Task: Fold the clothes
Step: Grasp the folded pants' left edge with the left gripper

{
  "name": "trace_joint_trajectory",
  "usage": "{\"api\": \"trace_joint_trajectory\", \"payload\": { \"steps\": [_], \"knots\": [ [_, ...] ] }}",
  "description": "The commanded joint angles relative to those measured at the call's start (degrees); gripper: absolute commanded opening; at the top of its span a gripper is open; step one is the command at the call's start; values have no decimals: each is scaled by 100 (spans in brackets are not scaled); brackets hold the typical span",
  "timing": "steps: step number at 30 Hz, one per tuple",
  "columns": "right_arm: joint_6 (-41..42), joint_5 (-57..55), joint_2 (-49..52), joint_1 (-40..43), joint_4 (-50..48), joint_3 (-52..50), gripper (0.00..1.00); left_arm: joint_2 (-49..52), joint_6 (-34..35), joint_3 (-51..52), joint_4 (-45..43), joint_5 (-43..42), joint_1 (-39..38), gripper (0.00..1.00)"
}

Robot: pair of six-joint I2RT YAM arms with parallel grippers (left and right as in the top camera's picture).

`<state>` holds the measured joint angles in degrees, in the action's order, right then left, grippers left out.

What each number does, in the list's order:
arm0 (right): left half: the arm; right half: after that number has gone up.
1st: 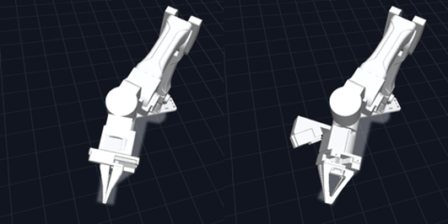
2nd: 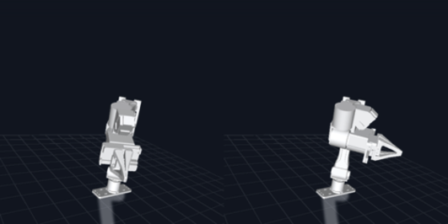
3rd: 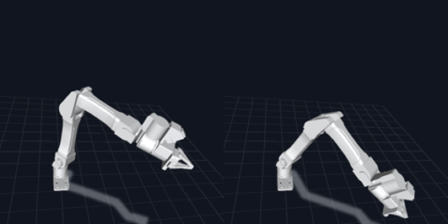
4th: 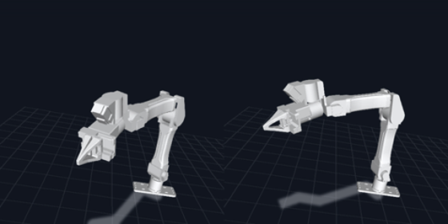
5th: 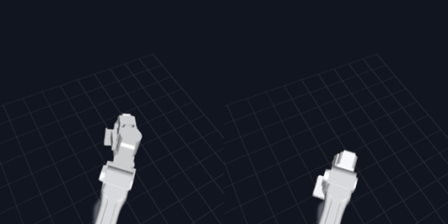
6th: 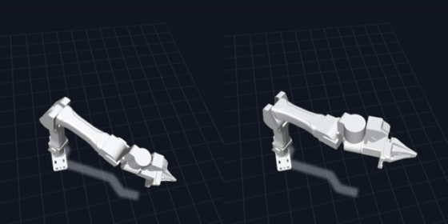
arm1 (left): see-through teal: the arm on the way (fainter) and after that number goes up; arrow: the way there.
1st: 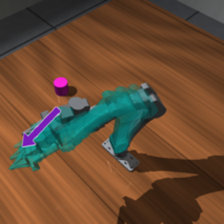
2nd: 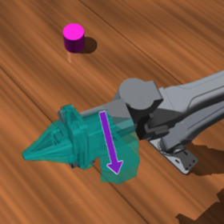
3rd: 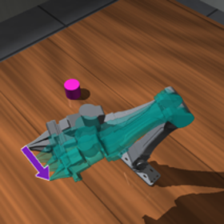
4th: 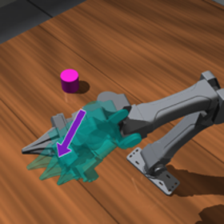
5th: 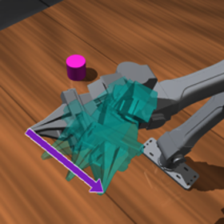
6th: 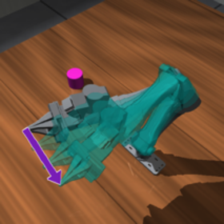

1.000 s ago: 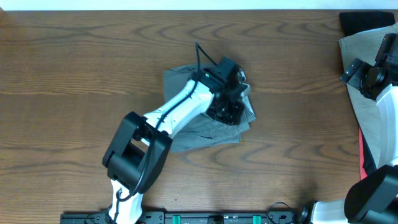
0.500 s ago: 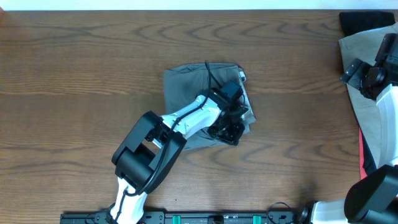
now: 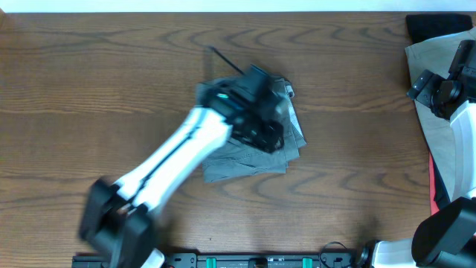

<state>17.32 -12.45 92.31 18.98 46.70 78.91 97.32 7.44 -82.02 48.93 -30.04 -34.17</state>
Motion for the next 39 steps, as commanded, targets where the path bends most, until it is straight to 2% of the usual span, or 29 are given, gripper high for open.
{"api": "trace_joint_trajectory", "payload": {
  "steps": [1, 2, 8, 12, 13, 15, 17, 22, 30, 36, 39],
  "knots": [
    [-66, -42, 4, -4, 4, 90, 99, -358, 155, -52, 269, 750, 708, 85],
    [-66, -42, 4, -4, 4, 90, 99, -404, 162, -52, 352, 761, 962, 98],
    [-66, -42, 4, -4, 7, 90, 99, -256, 162, 129, 564, 509, 2638, 98],
    [-66, -42, 4, -2, 7, 90, 99, 127, -234, 409, 590, -68, 3220, 98],
    [-66, -42, 4, -2, 7, 90, 99, 229, -348, 485, 581, -175, 3281, 99],
    [-66, -42, 4, -4, 4, 90, 99, 498, -516, 597, 560, -278, 3357, 85],
    [-66, -39, 4, -4, 7, 90, 99, 800, -616, 605, 546, -352, 3364, 85],
    [-66, -42, 4, -4, 7, 90, 99, 1436, -763, 605, 291, -1185, 3344, 85],
    [-66, -42, 4, -4, 7, 90, 99, 2159, -785, 605, 144, -1353, 3263, 84],
    [-66, -42, 4, -4, 7, 90, 99, 2389, -785, 605, -81, -1351, 2973, 60],
    [-66, -42, 4, -4, 4, 90, 99, 2398, -752, 605, -282, -1349, 2802, 37]
  ]
}}
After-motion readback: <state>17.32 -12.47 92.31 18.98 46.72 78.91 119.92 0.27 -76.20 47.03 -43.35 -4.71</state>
